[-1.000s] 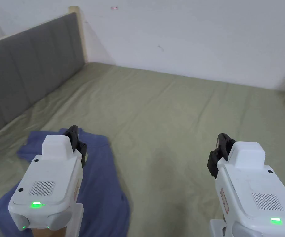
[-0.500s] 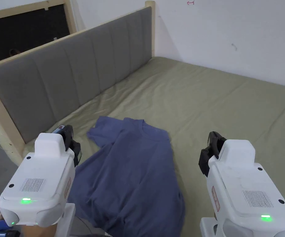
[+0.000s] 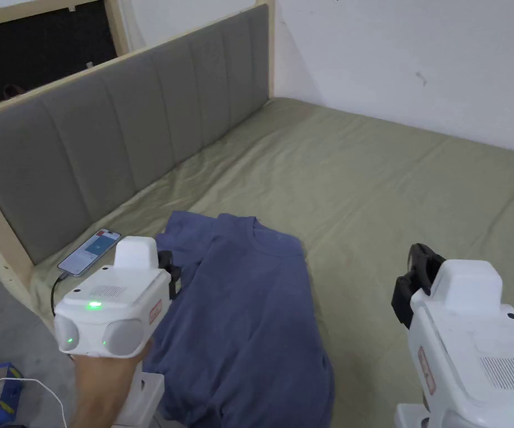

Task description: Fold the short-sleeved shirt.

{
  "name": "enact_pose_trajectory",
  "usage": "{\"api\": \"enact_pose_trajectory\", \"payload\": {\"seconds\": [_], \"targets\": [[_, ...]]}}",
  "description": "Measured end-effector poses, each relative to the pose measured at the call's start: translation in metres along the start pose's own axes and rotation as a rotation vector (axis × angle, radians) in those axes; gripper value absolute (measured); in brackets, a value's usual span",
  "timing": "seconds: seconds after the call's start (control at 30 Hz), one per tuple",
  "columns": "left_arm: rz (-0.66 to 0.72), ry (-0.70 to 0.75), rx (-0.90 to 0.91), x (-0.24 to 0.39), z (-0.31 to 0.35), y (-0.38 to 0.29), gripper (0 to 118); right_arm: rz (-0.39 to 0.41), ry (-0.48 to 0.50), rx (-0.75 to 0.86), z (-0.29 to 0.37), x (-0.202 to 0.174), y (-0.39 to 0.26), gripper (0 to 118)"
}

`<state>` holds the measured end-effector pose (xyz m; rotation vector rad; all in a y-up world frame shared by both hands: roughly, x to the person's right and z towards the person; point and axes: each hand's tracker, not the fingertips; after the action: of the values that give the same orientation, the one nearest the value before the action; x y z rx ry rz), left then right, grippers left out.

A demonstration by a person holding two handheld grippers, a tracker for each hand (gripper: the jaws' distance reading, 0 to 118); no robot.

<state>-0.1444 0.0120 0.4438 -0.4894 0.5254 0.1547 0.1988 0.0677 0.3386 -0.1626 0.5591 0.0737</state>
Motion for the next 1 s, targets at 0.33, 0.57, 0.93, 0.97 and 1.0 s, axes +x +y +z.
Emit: {"api": "enact_pose_trajectory", "payload": {"seconds": [0.33,0.57,0.93,0.97,1.0], "targets": [[-0.027,-0.086,-0.418,0.053,-0.126,-0.023,103,-0.017,-0.122,-0.054,-0.003,0.050,-0.015,0],[-0.061,-0.065,-0.572,0.084,-0.171,-0.060,106,-0.015,-0.184,-0.095,0.001,0.083,-0.028,0],[-0.204,-0.102,-0.553,0.101,-0.164,-0.073,0,-0.051,-0.237,-0.113,0.017,0.112,-0.038,0],[-0.188,-0.108,-0.544,0.099,-0.162,-0.069,0,-0.055,-0.238,-0.111,0.019,0.114,-0.037,0],[-0.149,-0.114,-0.520,0.096,-0.156,-0.063,0,-0.055,-0.240,-0.107,0.022,0.114,-0.036,0]]}}
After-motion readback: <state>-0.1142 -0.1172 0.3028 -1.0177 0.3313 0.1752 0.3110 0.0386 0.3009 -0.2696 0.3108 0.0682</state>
